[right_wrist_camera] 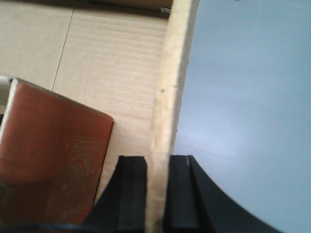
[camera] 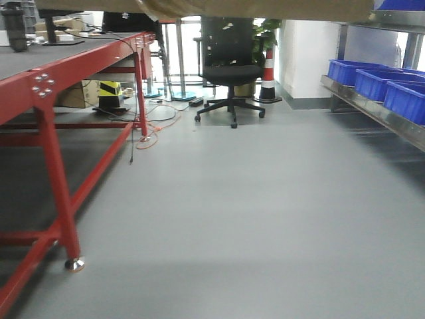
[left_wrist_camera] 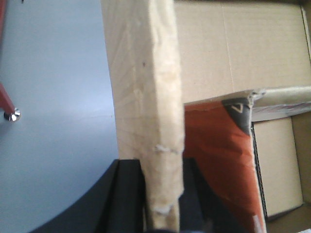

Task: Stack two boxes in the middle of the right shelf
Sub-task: 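Drive the base past the red table while holding the boxes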

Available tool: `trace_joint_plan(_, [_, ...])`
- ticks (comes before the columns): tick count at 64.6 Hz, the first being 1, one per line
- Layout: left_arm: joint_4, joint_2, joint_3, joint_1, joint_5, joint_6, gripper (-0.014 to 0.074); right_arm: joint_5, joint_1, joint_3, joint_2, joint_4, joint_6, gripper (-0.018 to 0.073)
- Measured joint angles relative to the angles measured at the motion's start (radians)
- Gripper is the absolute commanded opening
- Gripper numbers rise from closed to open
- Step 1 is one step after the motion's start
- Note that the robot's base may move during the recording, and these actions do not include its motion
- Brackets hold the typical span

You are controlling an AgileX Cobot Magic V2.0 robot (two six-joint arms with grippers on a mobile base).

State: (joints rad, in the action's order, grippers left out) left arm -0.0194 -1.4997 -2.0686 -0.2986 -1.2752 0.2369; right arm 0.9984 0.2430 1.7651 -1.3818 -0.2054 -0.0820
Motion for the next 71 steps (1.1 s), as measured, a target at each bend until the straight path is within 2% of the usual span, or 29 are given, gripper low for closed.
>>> trace_joint_plan(71, [0.000, 0.000, 0.000, 0.000, 0.002, 0.000, -0.0111, -0.004, 0.000, 0.000, 0.000, 0.000, 0.000, -0.0154])
